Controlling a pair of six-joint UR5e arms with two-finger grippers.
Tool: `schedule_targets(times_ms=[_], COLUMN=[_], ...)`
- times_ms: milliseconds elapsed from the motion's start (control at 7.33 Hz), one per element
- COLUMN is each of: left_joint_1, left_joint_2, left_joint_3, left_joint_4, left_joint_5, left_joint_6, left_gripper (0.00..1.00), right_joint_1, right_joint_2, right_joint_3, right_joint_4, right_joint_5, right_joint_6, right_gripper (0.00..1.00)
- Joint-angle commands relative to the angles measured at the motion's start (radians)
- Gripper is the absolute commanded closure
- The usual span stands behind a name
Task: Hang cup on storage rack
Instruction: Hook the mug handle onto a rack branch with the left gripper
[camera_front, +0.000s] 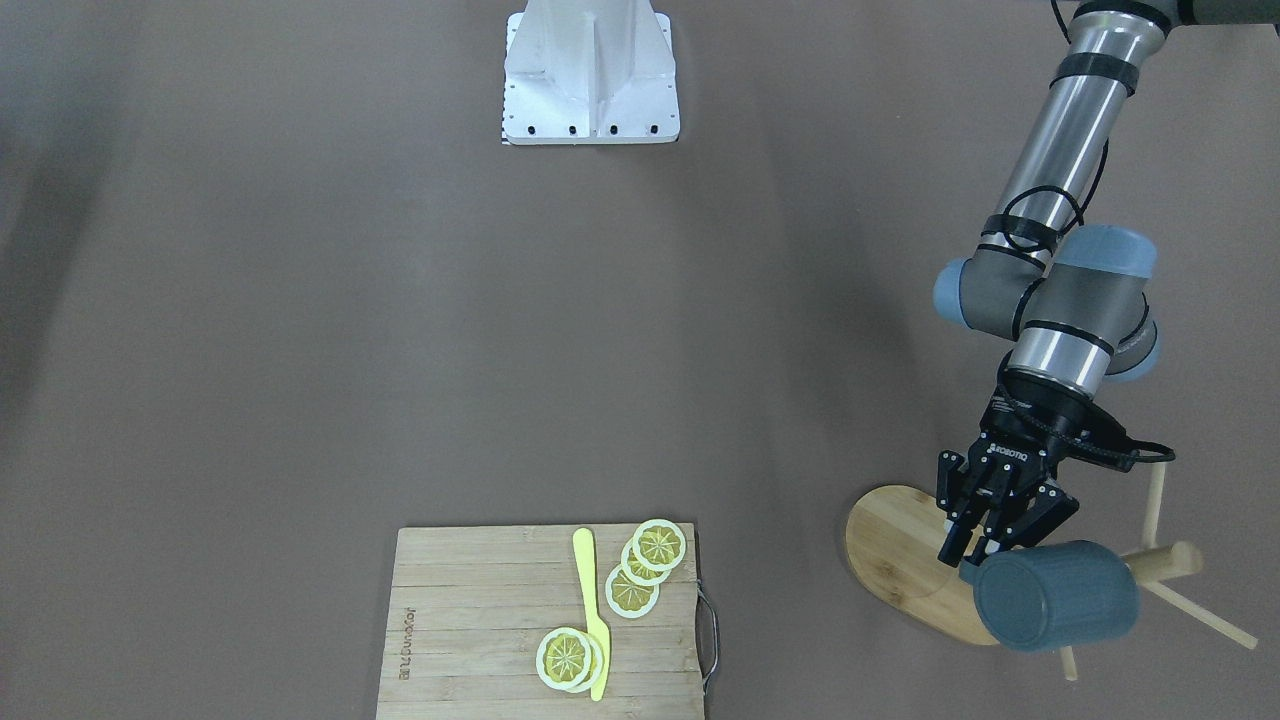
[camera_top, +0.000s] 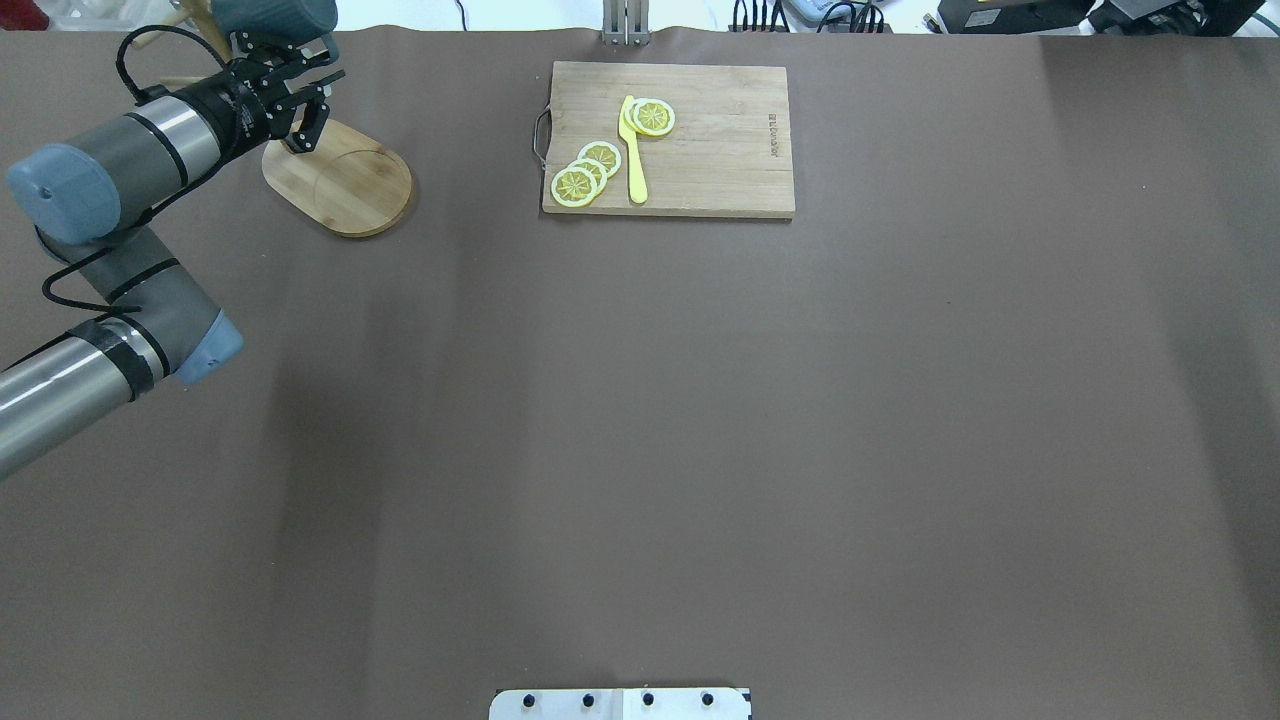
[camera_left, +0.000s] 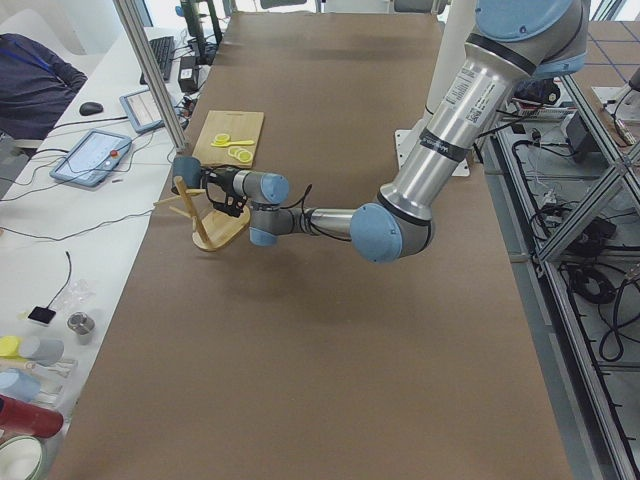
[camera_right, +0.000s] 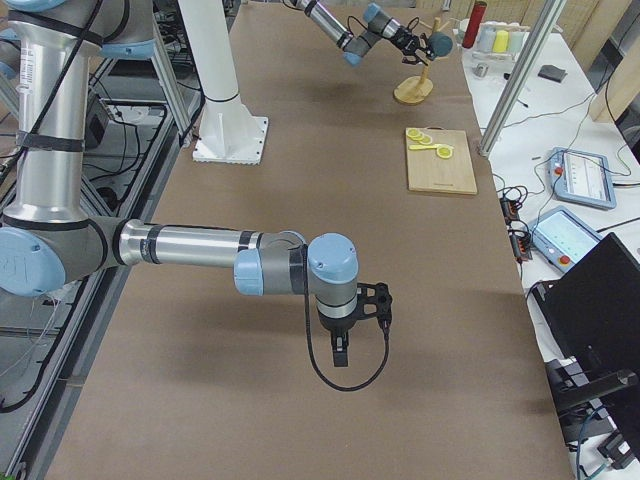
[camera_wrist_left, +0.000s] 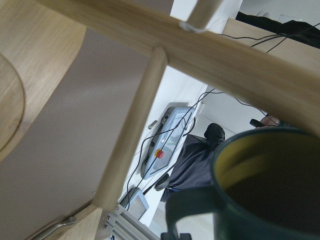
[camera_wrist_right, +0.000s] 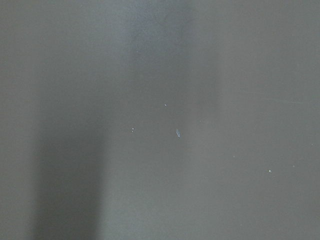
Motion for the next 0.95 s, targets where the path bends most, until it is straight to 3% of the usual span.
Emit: schedule_targets(times_ms=[0, 818], left_joint_1=[0.003, 0.021], left_joint_2=[0.000, 0.046], left_joint_3=[-0.004, -0.068], left_joint_4=[0.000, -0.051], left_joint_5=[0.001, 0.003], left_joint_6=[0.015, 0.083], left_gripper=[0.01, 0.01], right_joint_1=[0.000, 0.000], right_joint_2=[0.002, -0.001], right_joint_3=[0.000, 0.000], right_joint_4=[0.000, 0.000], right_joint_5=[0.000, 0.000], right_joint_6=[0.000, 0.000], right_gripper=[0.00, 0.00])
